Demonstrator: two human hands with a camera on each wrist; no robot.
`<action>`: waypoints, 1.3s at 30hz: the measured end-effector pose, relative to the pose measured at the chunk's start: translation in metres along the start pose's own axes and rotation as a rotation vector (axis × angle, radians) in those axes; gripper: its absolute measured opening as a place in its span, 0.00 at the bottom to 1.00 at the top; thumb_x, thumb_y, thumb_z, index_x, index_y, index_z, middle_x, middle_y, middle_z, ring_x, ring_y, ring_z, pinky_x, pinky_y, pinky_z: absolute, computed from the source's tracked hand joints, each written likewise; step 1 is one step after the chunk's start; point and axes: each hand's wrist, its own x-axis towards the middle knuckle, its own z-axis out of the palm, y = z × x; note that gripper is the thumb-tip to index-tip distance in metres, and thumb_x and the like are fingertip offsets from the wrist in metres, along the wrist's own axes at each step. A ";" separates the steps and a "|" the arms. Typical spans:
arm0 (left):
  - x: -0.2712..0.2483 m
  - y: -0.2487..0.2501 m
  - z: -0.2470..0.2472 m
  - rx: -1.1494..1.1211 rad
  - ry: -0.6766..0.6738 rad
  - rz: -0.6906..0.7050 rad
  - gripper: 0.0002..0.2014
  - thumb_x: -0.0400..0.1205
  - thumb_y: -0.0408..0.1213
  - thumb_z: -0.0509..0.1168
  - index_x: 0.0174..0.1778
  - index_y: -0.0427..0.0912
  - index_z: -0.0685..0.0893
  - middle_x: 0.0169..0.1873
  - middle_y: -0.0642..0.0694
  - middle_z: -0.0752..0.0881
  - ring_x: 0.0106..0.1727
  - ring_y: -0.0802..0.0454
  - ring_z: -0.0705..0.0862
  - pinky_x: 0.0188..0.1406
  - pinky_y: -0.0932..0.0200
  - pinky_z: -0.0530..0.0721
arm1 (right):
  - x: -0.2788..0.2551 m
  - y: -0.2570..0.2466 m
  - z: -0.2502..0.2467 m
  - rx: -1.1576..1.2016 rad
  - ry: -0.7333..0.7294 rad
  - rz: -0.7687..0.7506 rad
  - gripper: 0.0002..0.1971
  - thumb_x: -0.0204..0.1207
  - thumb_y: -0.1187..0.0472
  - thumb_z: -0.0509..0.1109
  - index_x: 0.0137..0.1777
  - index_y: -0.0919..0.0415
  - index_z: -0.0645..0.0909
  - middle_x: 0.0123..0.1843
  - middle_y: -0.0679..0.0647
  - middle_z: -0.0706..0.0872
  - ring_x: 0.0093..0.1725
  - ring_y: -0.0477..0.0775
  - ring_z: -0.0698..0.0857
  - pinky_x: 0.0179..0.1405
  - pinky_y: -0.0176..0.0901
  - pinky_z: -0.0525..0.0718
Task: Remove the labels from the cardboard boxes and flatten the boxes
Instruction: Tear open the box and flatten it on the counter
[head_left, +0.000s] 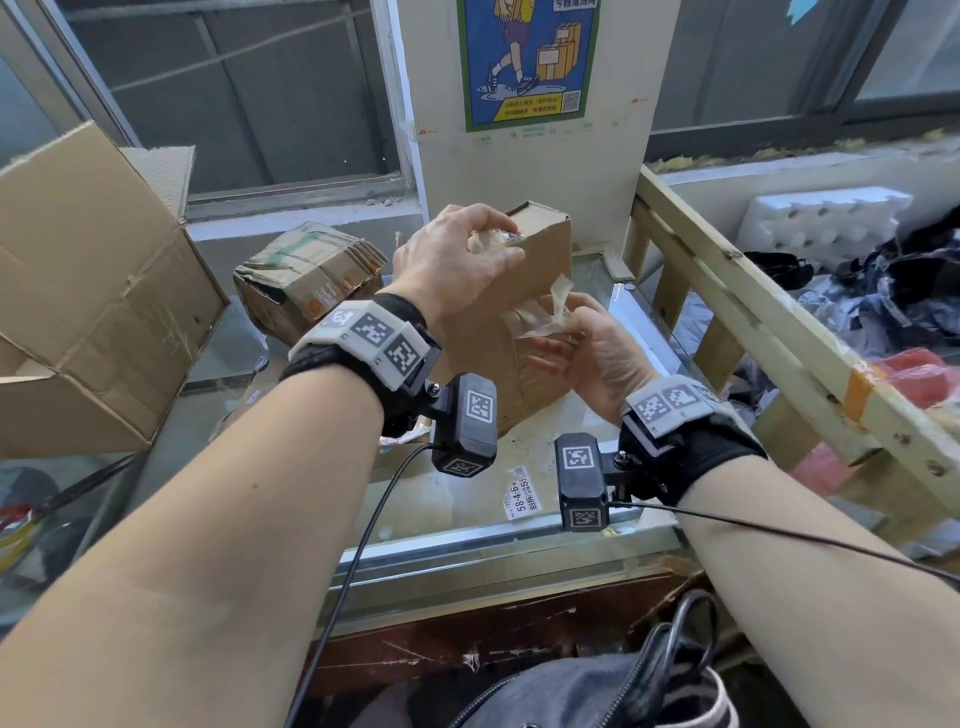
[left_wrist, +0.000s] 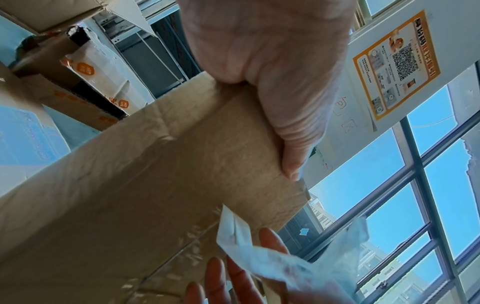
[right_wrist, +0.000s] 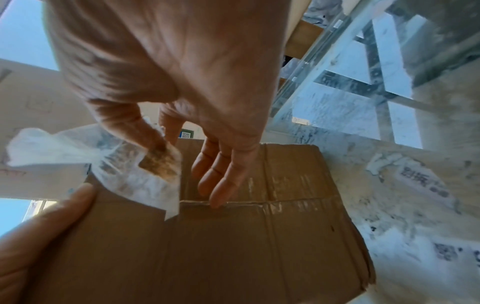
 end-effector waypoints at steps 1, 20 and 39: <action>0.000 -0.001 0.000 0.002 0.003 0.001 0.12 0.79 0.59 0.66 0.58 0.67 0.82 0.65 0.58 0.80 0.66 0.53 0.78 0.67 0.51 0.72 | 0.003 0.000 0.002 -0.012 0.023 -0.008 0.11 0.80 0.68 0.56 0.58 0.61 0.76 0.49 0.61 0.86 0.42 0.55 0.86 0.46 0.50 0.86; -0.005 -0.005 -0.001 0.034 0.023 0.017 0.13 0.79 0.60 0.65 0.59 0.67 0.82 0.64 0.58 0.80 0.65 0.54 0.78 0.61 0.54 0.68 | 0.026 0.020 0.024 -0.019 0.355 -0.089 0.09 0.72 0.71 0.75 0.37 0.64 0.77 0.35 0.59 0.83 0.29 0.49 0.83 0.25 0.36 0.86; -0.008 -0.006 -0.006 0.027 0.022 -0.029 0.23 0.77 0.62 0.66 0.68 0.65 0.76 0.67 0.57 0.79 0.67 0.52 0.77 0.66 0.51 0.72 | 0.018 0.005 0.022 -0.243 -0.022 0.097 0.05 0.82 0.61 0.65 0.46 0.61 0.78 0.39 0.57 0.85 0.41 0.55 0.85 0.49 0.47 0.84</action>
